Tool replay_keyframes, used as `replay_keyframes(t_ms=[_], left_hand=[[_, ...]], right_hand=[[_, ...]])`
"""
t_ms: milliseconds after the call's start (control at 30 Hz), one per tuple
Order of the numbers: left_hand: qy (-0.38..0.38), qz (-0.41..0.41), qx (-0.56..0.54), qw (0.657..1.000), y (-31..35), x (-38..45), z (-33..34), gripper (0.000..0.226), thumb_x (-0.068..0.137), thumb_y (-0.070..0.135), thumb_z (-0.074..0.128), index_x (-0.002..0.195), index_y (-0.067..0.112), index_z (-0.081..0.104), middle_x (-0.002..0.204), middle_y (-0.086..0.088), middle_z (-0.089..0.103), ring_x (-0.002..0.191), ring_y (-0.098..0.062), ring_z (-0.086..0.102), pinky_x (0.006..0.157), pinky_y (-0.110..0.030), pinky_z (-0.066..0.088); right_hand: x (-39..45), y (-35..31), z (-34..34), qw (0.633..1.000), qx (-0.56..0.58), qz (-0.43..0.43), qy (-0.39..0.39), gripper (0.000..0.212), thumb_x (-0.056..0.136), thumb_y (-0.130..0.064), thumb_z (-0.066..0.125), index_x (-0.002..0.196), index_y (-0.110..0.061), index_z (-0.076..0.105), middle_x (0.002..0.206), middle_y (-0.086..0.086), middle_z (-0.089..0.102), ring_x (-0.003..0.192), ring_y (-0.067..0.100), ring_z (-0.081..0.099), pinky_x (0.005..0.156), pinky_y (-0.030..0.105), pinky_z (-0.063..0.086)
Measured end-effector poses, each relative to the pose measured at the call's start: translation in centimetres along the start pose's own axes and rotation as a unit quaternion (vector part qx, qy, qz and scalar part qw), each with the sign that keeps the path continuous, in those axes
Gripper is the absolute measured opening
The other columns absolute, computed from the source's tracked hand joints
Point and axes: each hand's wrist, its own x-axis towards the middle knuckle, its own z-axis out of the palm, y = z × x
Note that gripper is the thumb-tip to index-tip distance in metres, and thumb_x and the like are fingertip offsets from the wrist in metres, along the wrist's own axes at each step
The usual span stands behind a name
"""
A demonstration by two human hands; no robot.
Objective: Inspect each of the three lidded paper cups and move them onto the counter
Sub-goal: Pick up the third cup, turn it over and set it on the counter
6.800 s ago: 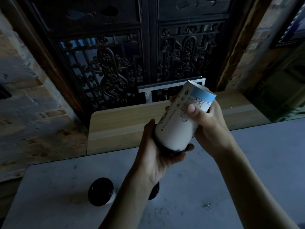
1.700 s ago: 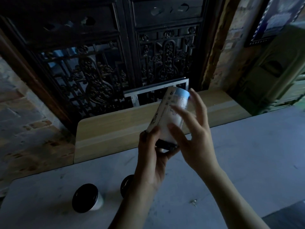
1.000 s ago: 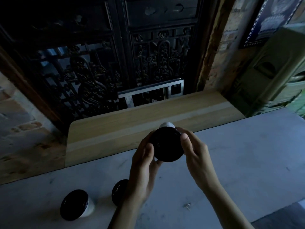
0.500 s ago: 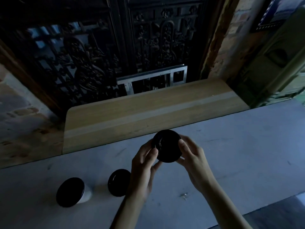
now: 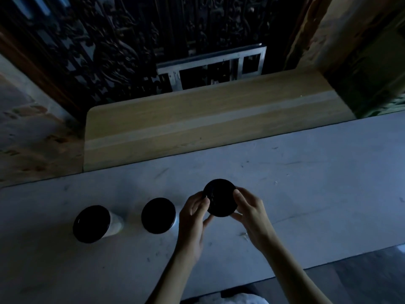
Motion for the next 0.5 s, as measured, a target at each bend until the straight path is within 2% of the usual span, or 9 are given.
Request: replay_keyframes(t_ms=[133,233,367,500], left_hand=[[0.023,-0.029,0.000,0.999,-1.9,0.7,-0.4,0.017,0.103,0.011,0.063,0.116,0.014,0.074,0.112,0.002,0.080,0.120,-0.015,0.070,0.105,-0.047,0.057],[0.028,-0.041,-0.002,0.999,-2.8,1.1,-0.4,0.016,0.103,0.010,0.062,0.115,0.012,0.073,0.105,0.005,0.081,0.119,-0.016,0.070,0.104,-0.046,0.057],[0.033,-0.051,-0.006,0.998,-3.6,1.6,-0.4,0.015,0.103,0.008,0.062,0.113,0.011,0.073,0.108,0.002,0.081,0.118,-0.017,0.071,0.103,-0.044,0.058],[0.022,-0.048,0.011,0.999,-3.8,1.7,-0.3,0.016,0.103,0.009,0.062,0.115,0.013,0.072,0.113,0.001,0.080,0.112,-0.009,0.074,0.098,-0.037,0.060]], right_hand=[[0.3,1.7,-0.3,0.999,-0.003,0.034,0.006,0.025,0.108,-0.029,0.053,0.117,-0.020,0.074,0.116,0.009,0.078,0.116,0.022,0.072,0.076,0.025,0.062],[0.7,2.4,-0.5,0.999,-0.011,0.050,0.009,0.024,0.108,-0.028,0.052,0.116,-0.021,0.073,0.117,0.007,0.078,0.117,0.020,0.072,0.078,0.025,0.061],[1.2,3.1,-0.8,0.998,-0.017,0.059,0.011,0.026,0.108,-0.030,0.052,0.120,-0.020,0.073,0.119,0.007,0.077,0.119,0.022,0.070,0.085,0.030,0.059],[1.6,3.5,-1.2,0.998,-0.020,0.062,0.013,0.024,0.108,-0.032,0.053,0.118,-0.022,0.073,0.117,0.008,0.077,0.118,0.024,0.071,0.080,0.027,0.060]])
